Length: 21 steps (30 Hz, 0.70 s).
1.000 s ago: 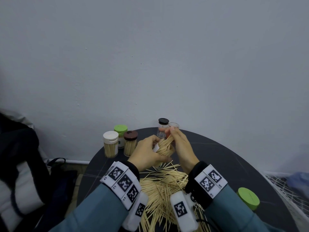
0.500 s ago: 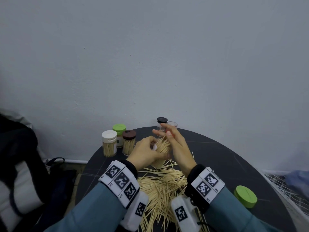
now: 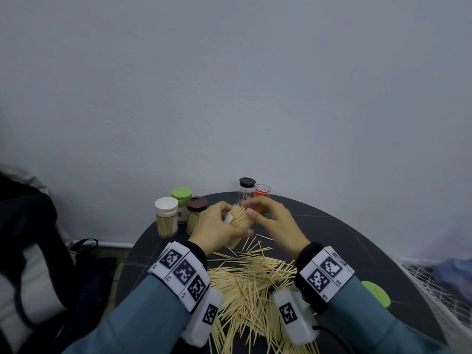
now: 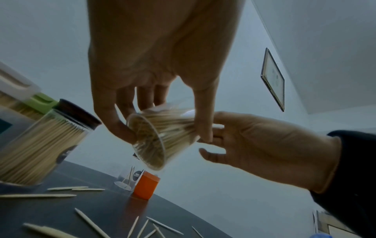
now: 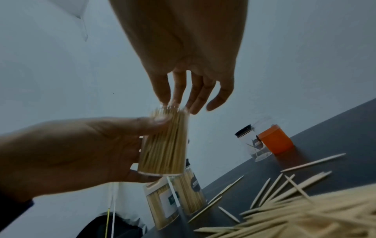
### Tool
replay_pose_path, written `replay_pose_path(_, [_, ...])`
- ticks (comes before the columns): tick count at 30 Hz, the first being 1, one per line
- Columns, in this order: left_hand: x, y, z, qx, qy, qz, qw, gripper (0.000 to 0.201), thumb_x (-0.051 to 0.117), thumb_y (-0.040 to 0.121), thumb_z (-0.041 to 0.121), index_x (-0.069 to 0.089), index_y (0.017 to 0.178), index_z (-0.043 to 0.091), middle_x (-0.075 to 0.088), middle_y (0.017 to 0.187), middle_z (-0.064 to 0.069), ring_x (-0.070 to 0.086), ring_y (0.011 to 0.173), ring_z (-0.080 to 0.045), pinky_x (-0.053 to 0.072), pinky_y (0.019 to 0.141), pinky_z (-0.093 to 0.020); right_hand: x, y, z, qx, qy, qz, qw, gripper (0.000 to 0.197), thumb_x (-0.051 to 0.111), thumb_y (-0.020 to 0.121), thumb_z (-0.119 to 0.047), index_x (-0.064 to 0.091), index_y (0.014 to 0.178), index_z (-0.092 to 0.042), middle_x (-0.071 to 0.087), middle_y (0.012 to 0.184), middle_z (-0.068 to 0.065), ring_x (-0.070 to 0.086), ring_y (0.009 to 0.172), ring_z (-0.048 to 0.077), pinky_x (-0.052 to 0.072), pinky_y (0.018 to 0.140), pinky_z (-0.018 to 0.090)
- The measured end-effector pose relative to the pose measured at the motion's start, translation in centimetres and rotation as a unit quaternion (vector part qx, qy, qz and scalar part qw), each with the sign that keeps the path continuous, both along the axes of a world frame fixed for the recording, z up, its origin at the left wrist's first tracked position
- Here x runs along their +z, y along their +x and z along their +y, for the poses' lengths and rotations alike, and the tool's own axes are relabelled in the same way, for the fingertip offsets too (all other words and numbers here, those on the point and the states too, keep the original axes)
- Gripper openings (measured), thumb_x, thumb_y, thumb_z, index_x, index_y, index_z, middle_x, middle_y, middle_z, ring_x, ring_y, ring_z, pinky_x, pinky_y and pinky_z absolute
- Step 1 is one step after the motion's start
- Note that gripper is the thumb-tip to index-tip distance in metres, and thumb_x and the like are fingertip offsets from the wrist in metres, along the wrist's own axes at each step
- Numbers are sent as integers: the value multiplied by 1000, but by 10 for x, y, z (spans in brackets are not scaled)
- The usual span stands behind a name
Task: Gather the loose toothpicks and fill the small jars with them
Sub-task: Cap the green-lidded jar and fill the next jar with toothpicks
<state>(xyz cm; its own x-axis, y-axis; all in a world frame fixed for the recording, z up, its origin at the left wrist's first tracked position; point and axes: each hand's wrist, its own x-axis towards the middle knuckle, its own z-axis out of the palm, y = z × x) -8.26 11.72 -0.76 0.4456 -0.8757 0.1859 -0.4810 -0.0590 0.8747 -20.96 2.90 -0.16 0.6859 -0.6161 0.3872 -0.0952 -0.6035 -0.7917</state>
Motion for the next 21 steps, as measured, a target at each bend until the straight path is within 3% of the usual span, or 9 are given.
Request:
replay_pose_path(4, [0,-1,1,-5,-5,-27,1000,55,87,61,23,59,108,17,59,92,8,52,79,-1,39,61,-13,5,-2,0,-33,-76,28,996,8,68,83,-13,69,91,-15,65,83,-6,58,76,1,45,66,6])
replay_pose_path(8, [1,-2,3,-49,24,-55,997,54,90,57,21,58,101,22,62,98,6,58,93,-12,50,77,-27,10,-2,-2,-64,-81,13,995,5,75,76,-11,73,80,-12,67,72,-3,59,63,-1,46,62,7])
replay_pose_path(11, [0,1,5,-48,26,-59,997,57,91,53,20,60,102,20,63,100,2,59,96,-15,52,79,-32,12,-5,1,-38,-87,31,995,5,75,76,-12,73,81,-11,68,73,-1,60,64,-5,46,62,7])
replay_pose_path(15, [3,3,6,-17,1,-45,999,55,91,54,20,60,100,21,60,91,9,57,89,-11,47,71,-22,16,-7,3,-19,-105,60,993,8,74,77,-12,73,84,-8,67,74,-1,60,63,-1,47,63,7])
replay_pose_path(21, [2,4,5,-32,20,-50,998,55,91,54,22,61,100,22,63,101,3,58,96,-15,50,83,-32,18,-5,0,-62,-140,52,987,7,74,78,-13,73,83,-8,65,72,-2,57,63,-2,47,63,6])
